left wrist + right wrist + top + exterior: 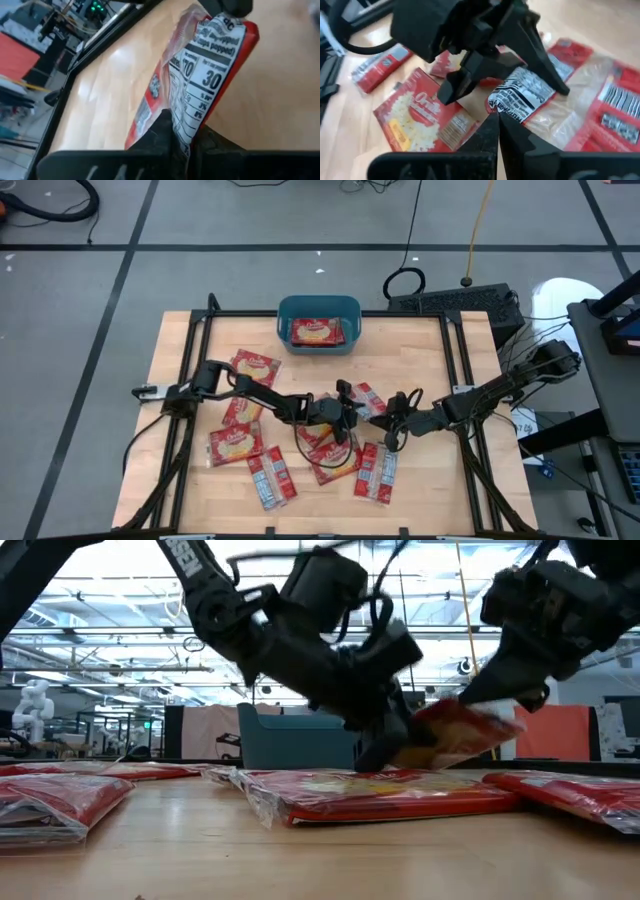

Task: Sort popcorn bags into baskets
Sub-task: Put the red popcorn bag into the blue bin

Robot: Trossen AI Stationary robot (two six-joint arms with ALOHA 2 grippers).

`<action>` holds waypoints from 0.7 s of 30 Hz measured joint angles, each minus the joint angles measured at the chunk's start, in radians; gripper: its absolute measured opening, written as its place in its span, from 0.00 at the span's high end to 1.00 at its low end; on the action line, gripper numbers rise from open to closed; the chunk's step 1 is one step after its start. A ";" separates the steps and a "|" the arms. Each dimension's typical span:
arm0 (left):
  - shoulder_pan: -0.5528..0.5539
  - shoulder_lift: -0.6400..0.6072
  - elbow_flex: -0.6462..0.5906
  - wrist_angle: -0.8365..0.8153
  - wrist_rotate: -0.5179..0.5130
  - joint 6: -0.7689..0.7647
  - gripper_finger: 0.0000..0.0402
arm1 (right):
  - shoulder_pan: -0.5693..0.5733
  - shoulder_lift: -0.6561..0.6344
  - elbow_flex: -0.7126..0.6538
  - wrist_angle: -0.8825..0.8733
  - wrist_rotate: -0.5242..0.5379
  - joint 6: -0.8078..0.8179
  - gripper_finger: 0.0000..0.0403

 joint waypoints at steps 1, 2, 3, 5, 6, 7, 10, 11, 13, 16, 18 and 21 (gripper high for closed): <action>-0.005 -0.010 0.000 -0.006 0.000 -0.020 0.95 | 0.000 -0.015 0.000 0.010 0.000 -0.018 0.98; -0.010 -0.025 0.000 -0.022 0.001 -0.033 0.94 | -0.001 -0.037 0.000 0.013 -0.001 -0.036 0.96; -0.015 -0.035 0.000 -0.038 0.001 -0.045 0.93 | -0.001 -0.062 0.000 0.018 0.000 -0.052 0.93; -0.023 -0.062 0.000 -0.069 -0.005 -0.067 0.89 | -0.002 -0.118 0.002 0.023 0.012 -0.089 0.87; -0.026 -0.079 0.000 -0.097 -0.014 -0.082 0.88 | -0.001 -0.149 0.002 0.019 0.028 -0.114 0.83; -0.028 -0.098 0.000 -0.114 -0.016 -0.102 0.88 | 0.000 -0.180 0.002 0.018 0.033 -0.140 0.80; -0.028 -0.160 0.000 -0.197 -0.015 -0.189 0.91 | 0.004 -0.274 0.002 0.016 0.077 -0.229 0.70; -0.026 -0.186 0.000 -0.240 -0.014 -0.228 0.92 | 0.005 -0.298 0.002 0.016 0.098 -0.263 0.67; -0.014 -0.232 -0.001 -0.289 0.026 -0.319 0.94 | 0.008 -0.334 0.002 0.001 0.144 -0.321 0.62; 0.013 -0.319 -0.001 -0.375 0.131 -0.452 0.95 | 0.007 -0.354 0.002 -0.021 0.193 -0.388 0.59; 0.030 -0.368 0.000 -0.438 0.193 -0.512 0.93 | 0.007 -0.352 0.002 -0.022 0.219 -0.423 0.58; 0.044 -0.429 -0.001 -0.547 0.226 -0.558 0.91 | 0.007 -0.343 0.002 -0.022 0.277 -0.451 0.58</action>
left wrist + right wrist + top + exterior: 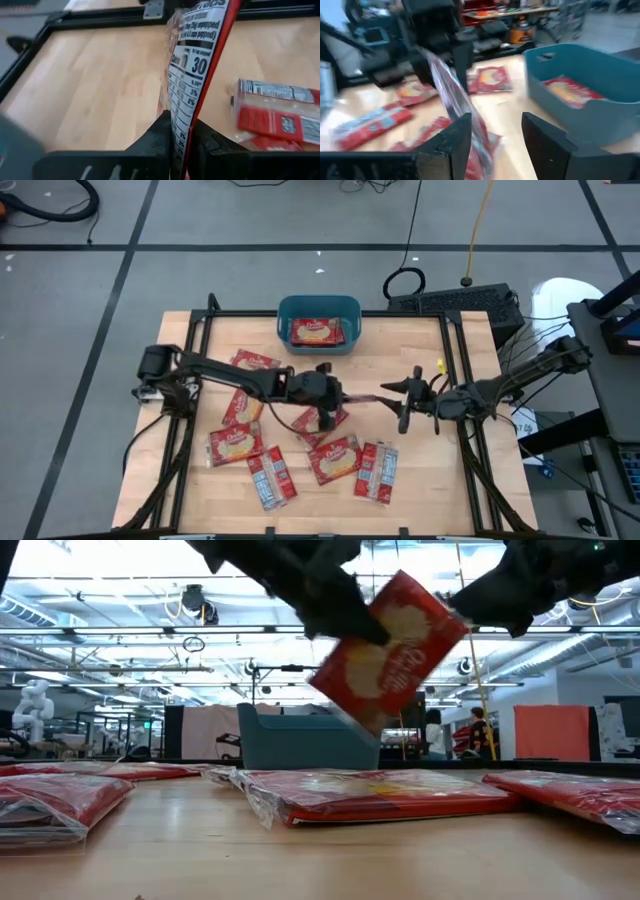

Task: Sort popcorn bags into baskets
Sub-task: Put the red popcorn bag into the blue bin

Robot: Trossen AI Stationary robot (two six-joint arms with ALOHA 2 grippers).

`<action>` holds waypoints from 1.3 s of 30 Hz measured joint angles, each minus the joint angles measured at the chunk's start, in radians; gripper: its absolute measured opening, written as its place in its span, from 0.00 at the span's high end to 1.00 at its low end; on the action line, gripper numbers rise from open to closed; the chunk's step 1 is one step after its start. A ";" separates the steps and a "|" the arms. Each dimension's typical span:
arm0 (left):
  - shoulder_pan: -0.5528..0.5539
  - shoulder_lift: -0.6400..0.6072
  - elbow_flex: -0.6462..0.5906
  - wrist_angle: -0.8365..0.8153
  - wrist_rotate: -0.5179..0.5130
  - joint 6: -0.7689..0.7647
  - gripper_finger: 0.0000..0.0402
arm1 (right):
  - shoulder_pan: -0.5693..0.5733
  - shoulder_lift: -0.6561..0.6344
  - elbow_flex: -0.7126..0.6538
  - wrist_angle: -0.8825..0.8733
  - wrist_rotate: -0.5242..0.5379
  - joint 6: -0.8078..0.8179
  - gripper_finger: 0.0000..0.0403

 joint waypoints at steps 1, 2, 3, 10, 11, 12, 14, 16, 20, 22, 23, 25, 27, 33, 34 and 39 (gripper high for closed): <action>0.002 -0.021 0.000 -0.031 0.001 -0.009 0.91 | 0.000 0.004 0.000 -0.001 0.014 -0.003 0.58; 0.004 -0.045 0.000 -0.072 0.005 -0.010 0.92 | 0.000 0.008 0.000 0.001 0.020 -0.007 0.58; 0.006 -0.065 0.000 -0.116 0.005 -0.013 0.92 | 0.000 0.011 0.000 0.000 0.034 -0.012 0.58; 0.048 -0.229 -0.002 -0.335 -0.011 -0.006 0.94 | -0.009 0.019 -0.025 0.049 0.042 -0.037 0.58; 0.054 -0.260 -0.002 -0.345 -0.019 -0.002 0.93 | -0.009 0.024 -0.043 0.089 0.042 -0.039 0.58; 0.060 -0.290 -0.001 -0.342 -0.030 0.004 0.92 | -0.009 0.027 -0.066 0.141 0.041 -0.047 0.58; 0.070 -0.349 -0.004 -0.346 -0.053 0.021 0.91 | -0.009 0.041 -0.126 0.259 0.038 -0.054 0.58; 0.078 -0.405 -0.021 -0.337 -0.086 0.028 0.91 | -0.009 0.060 -0.188 0.402 0.034 -0.057 0.58; 0.079 -0.520 -0.116 -0.222 -0.149 -0.006 0.93 | -0.008 0.107 -0.243 0.510 0.042 -0.051 0.58; 0.065 -0.565 -0.205 -0.073 -0.151 -0.010 0.94 | -0.009 0.134 -0.242 0.508 0.040 -0.044 0.58; 0.058 -0.584 -0.259 0.004 -0.149 -0.010 0.94 | -0.011 0.149 -0.237 0.511 0.040 -0.045 0.58; 0.039 -0.599 -0.366 0.226 -0.149 -0.004 0.93 | -0.021 0.168 -0.227 0.521 0.038 -0.061 0.58; 0.023 -0.599 -0.474 0.470 -0.147 0.017 0.91 | -0.038 0.190 -0.208 0.547 0.036 -0.072 0.58; 0.006 -0.464 -0.677 1.101 -0.149 0.044 0.90 | -0.104 0.188 -0.097 0.532 -0.081 -0.168 0.58; 0.007 -0.433 -0.685 1.177 -0.147 0.044 0.91 | -0.113 0.187 -0.069 0.511 -0.097 -0.196 0.58; 0.005 -0.299 -0.671 1.374 -0.107 0.049 0.93 | -0.155 0.187 0.131 0.328 -0.169 -0.310 0.58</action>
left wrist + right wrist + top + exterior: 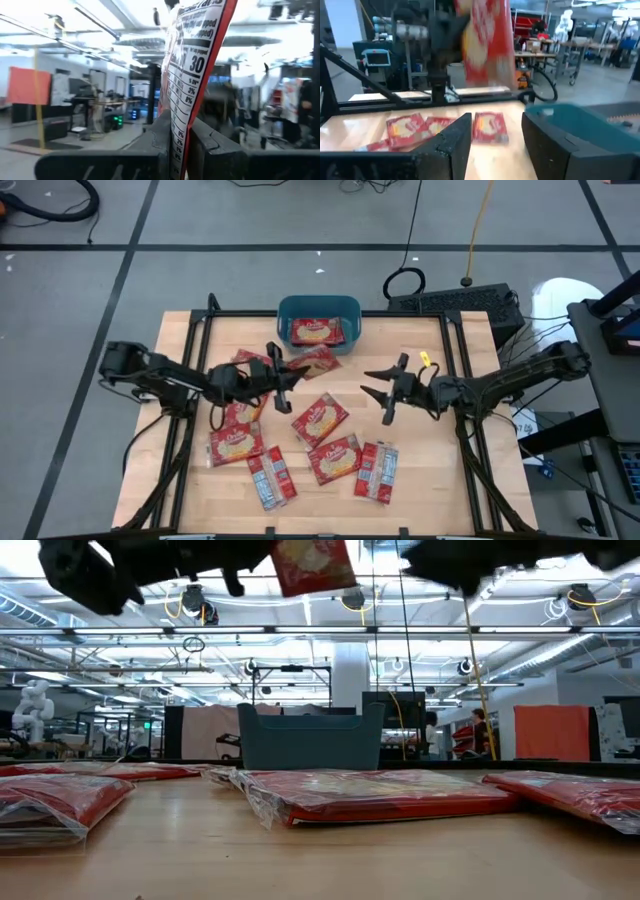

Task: Sort popcorn bags into baskets
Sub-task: Put the red popcorn bag into the blue bin

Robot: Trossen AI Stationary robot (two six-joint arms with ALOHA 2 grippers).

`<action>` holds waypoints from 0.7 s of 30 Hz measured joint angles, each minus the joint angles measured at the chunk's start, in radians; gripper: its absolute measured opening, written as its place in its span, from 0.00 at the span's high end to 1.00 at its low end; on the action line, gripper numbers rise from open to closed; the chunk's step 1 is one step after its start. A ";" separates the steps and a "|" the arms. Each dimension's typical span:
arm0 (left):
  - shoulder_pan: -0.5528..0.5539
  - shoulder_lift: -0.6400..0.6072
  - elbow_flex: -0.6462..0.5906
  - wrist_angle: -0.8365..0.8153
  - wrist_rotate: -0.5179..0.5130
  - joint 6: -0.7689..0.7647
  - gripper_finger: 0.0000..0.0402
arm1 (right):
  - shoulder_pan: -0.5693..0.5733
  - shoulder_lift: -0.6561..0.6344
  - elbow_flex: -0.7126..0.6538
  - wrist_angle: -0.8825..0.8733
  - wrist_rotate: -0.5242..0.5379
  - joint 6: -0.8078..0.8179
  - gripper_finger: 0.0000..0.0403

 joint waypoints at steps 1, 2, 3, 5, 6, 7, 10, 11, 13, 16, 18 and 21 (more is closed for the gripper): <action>0.000 0.024 0.010 0.015 0.009 0.005 0.93 | -0.009 0.000 0.047 -0.056 -0.011 -0.013 0.58; 0.000 0.046 0.024 0.031 0.018 0.006 0.92 | -0.018 0.000 0.091 -0.121 -0.027 -0.022 0.58; 0.000 0.063 0.036 0.044 0.025 0.006 0.92 | -0.027 0.000 0.135 -0.181 -0.045 -0.028 0.58; 0.000 0.094 0.062 0.051 0.032 0.006 0.91 | -0.047 0.000 0.209 -0.287 -0.090 -0.036 0.58; 0.000 0.110 0.075 0.053 0.047 0.006 0.91 | -0.055 0.000 0.240 -0.333 -0.112 -0.039 0.58; 0.000 0.122 0.083 0.050 0.056 0.007 0.91 | -0.063 0.000 0.267 -0.369 -0.136 -0.043 0.58; -0.001 0.157 0.121 0.049 0.092 0.009 0.91 | -0.085 0.000 0.315 -0.463 -0.208 -0.055 0.58; -0.001 0.164 0.132 0.050 0.098 0.011 0.91 | -0.090 0.000 0.324 -0.492 -0.237 -0.056 0.57; -0.002 0.184 0.159 0.050 0.101 0.012 0.91 | -0.104 -0.002 0.342 -0.553 -0.283 -0.044 0.56; -0.002 0.209 0.189 0.050 0.100 0.024 0.91 | -0.128 -0.008 0.416 -0.707 -0.325 -0.006 0.54; -0.001 0.220 0.206 0.048 0.100 0.028 0.91 | -0.140 -0.008 0.476 -0.842 -0.347 0.012 0.53; -0.001 0.235 0.232 0.053 0.100 0.031 0.91 | -0.157 -0.007 0.531 -0.963 -0.371 0.012 0.52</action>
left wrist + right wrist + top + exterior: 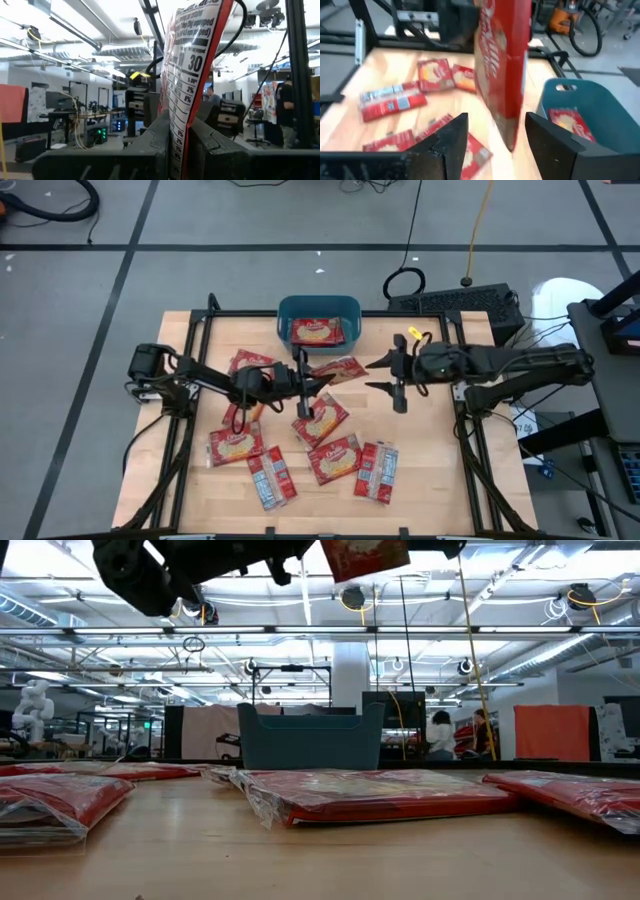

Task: Sort popcorn bags into baskets
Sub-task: Put the red popcorn bag into the blue bin

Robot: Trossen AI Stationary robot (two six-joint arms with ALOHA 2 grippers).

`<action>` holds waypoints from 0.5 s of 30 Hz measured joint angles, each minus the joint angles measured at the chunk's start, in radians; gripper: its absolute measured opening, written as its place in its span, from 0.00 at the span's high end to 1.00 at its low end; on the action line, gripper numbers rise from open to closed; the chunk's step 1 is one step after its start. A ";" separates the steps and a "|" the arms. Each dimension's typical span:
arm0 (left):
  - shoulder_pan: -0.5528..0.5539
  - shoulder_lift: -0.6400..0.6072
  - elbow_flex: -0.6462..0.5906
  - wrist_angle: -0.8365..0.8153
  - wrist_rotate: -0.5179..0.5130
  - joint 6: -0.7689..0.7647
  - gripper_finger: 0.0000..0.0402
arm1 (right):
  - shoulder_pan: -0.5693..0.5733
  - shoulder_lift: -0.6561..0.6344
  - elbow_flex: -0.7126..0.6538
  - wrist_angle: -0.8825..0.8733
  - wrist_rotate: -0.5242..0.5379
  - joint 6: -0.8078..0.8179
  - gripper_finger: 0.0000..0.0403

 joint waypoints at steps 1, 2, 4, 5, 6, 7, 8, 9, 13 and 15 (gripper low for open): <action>0.000 0.004 0.007 0.000 0.001 0.005 0.91 | -0.007 0.000 0.010 -0.006 -0.016 0.002 0.52; 0.000 0.006 0.011 -0.005 0.009 0.008 0.91 | -0.013 -0.004 0.016 -0.009 -0.032 0.005 0.52; 0.000 0.006 0.017 -0.008 0.040 0.007 0.91 | -0.023 -0.007 0.018 0.002 -0.064 0.011 0.52; 0.000 0.005 0.019 -0.008 0.048 0.007 0.91 | -0.029 -0.006 0.018 0.007 -0.081 0.010 0.52; 0.000 0.005 0.019 -0.008 0.049 0.006 0.91 | -0.031 -0.003 0.018 0.005 -0.102 0.008 0.52; -0.001 0.005 0.019 -0.009 0.050 0.004 0.91 | -0.032 0.003 0.018 0.007 -0.120 0.001 0.52; -0.001 0.005 0.019 -0.013 0.050 0.004 0.91 | -0.033 0.011 0.018 0.015 -0.137 -0.006 0.52; -0.001 0.005 0.019 -0.014 0.050 0.003 0.91 | -0.033 0.021 0.017 0.033 -0.156 -0.016 0.52; 0.000 0.005 0.019 -0.013 0.051 0.001 0.91 | -0.032 0.062 -0.002 0.126 -0.160 -0.028 0.56; 0.000 0.005 0.019 -0.014 0.050 0.004 0.91 | -0.033 0.082 -0.013 0.159 -0.160 -0.031 0.62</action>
